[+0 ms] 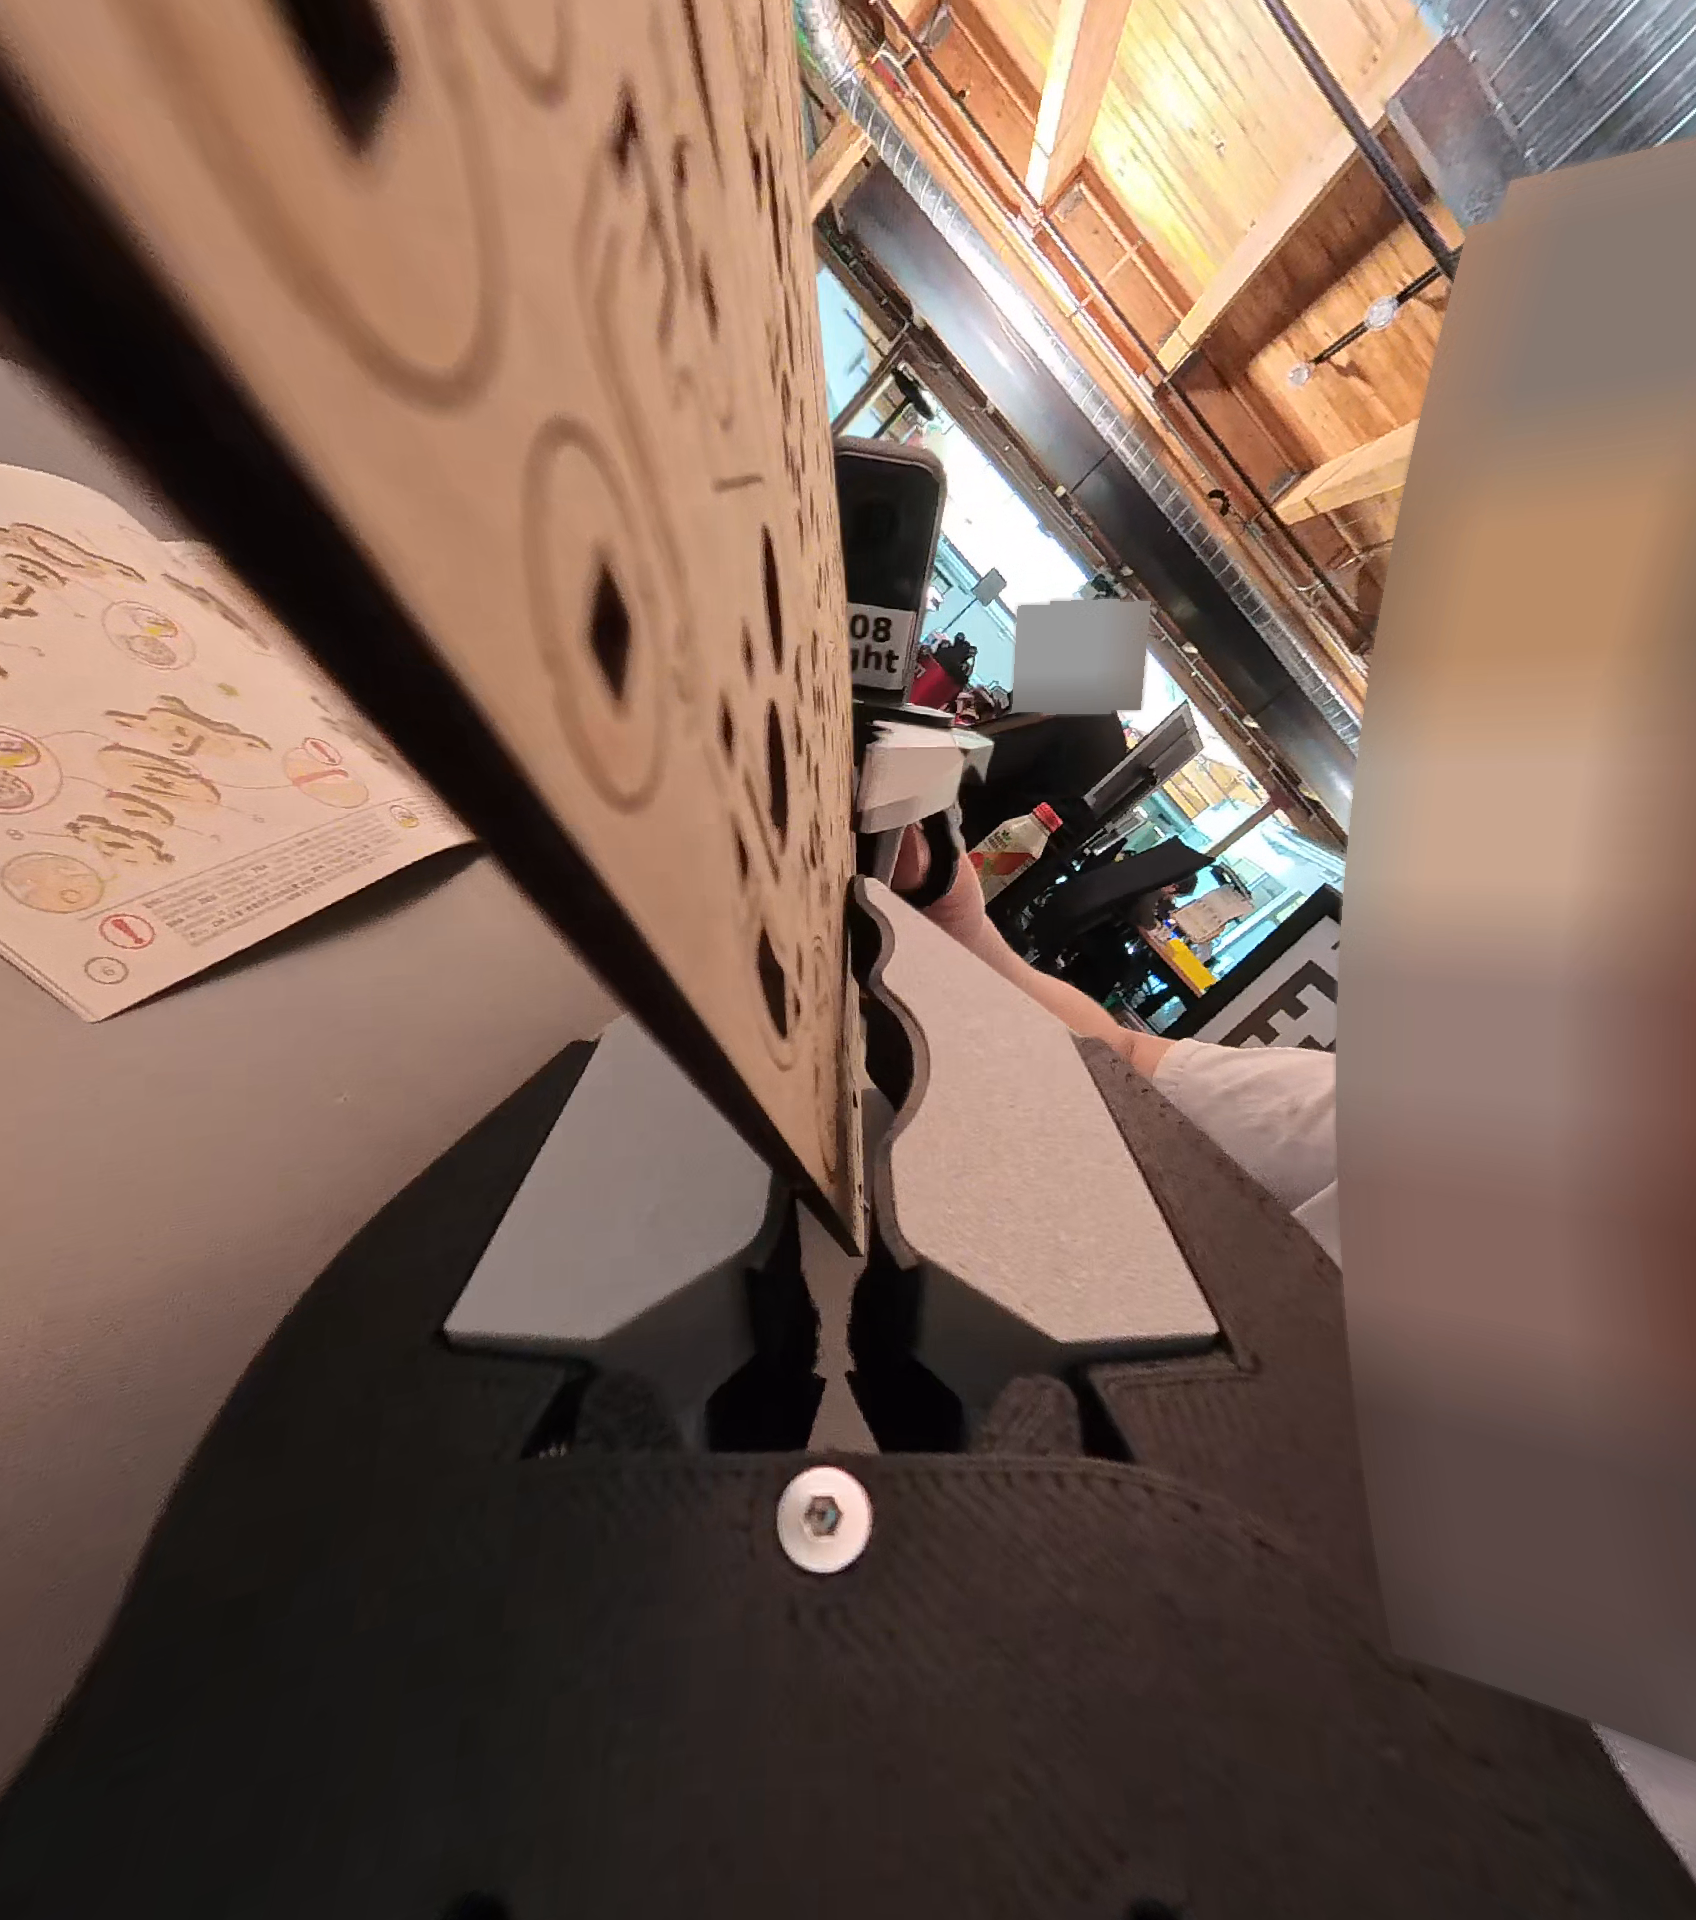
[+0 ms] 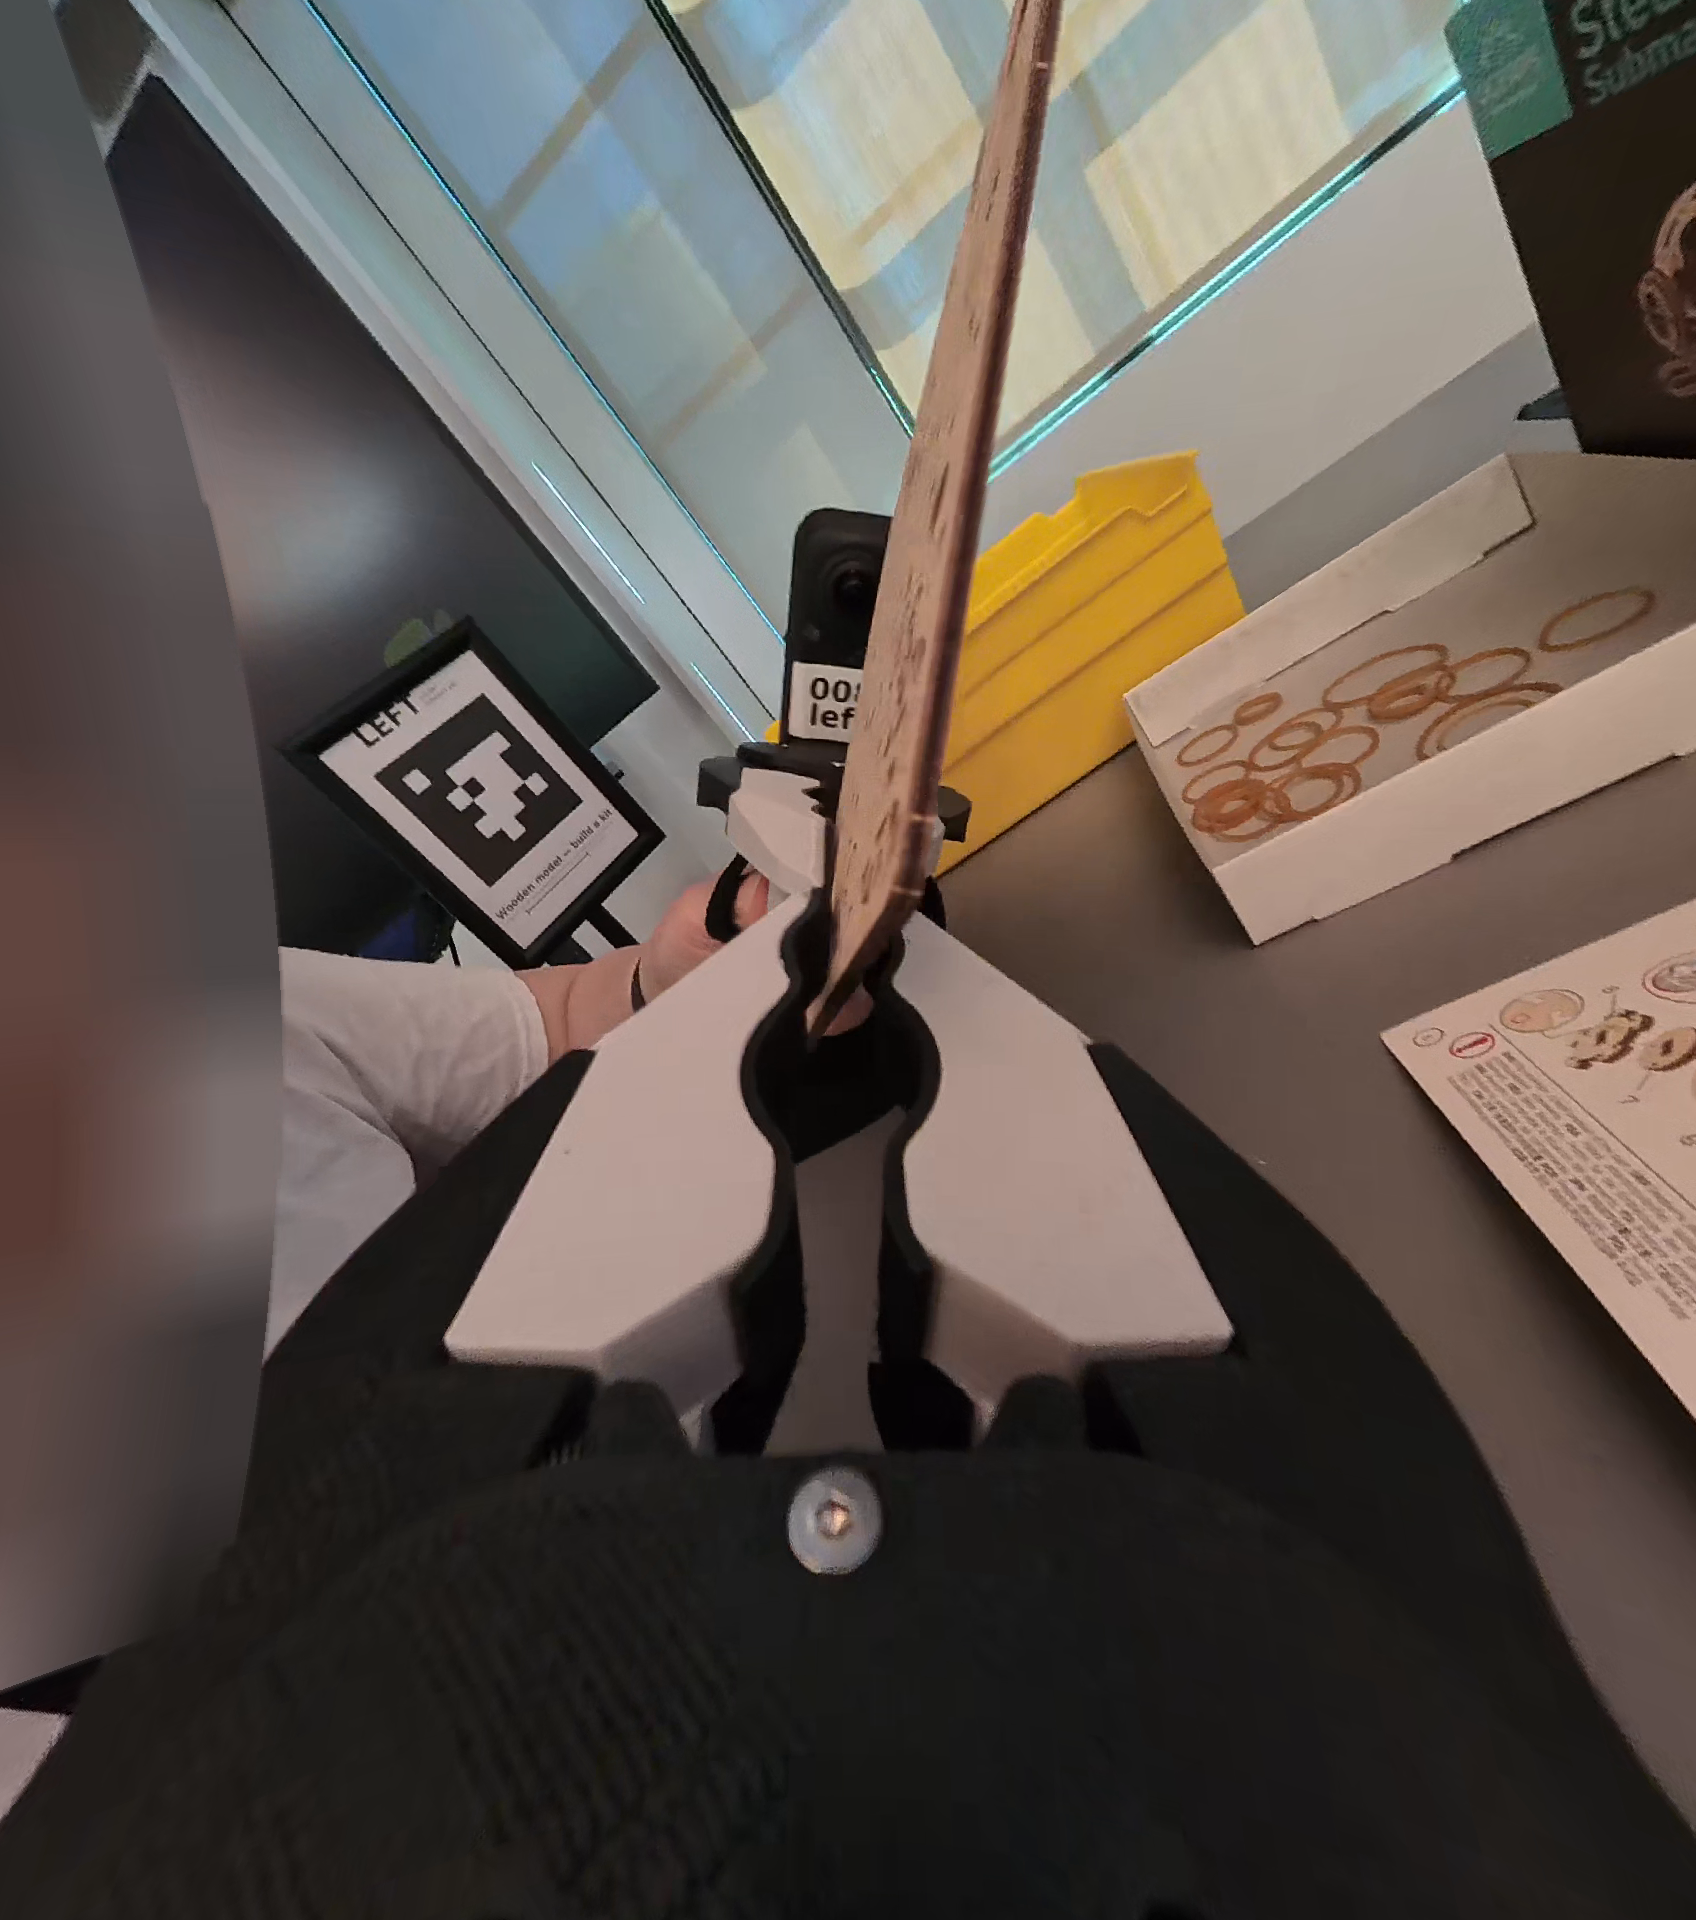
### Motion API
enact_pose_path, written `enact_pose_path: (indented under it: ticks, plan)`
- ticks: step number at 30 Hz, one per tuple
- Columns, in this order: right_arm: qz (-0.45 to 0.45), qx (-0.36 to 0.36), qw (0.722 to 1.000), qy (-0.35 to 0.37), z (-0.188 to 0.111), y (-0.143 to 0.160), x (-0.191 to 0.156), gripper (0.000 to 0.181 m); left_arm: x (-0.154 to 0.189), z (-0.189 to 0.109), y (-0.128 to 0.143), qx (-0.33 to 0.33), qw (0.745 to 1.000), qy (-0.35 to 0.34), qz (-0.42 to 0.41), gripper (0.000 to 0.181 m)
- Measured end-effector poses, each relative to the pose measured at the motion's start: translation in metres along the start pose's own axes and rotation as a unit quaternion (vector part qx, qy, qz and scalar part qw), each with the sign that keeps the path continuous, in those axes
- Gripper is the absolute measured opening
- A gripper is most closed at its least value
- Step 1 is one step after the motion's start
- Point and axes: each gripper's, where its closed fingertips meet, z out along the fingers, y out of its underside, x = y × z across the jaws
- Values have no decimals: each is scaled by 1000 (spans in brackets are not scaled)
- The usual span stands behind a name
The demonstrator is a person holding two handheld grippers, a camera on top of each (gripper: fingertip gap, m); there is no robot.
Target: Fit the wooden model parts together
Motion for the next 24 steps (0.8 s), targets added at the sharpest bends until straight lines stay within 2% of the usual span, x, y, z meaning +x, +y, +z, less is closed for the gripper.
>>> enact_pose_path:
  ticks: [11, 24]
  plan:
    - [13, -11, 1000, 21, 2, 5, 6, 8, -4, 0, 2, -10, 999, -24, 20, 0]
    - [3, -24, 1000, 17, 2, 7, 2, 3, -2, 1, 4, -14, 1000, -22, 13, 1]
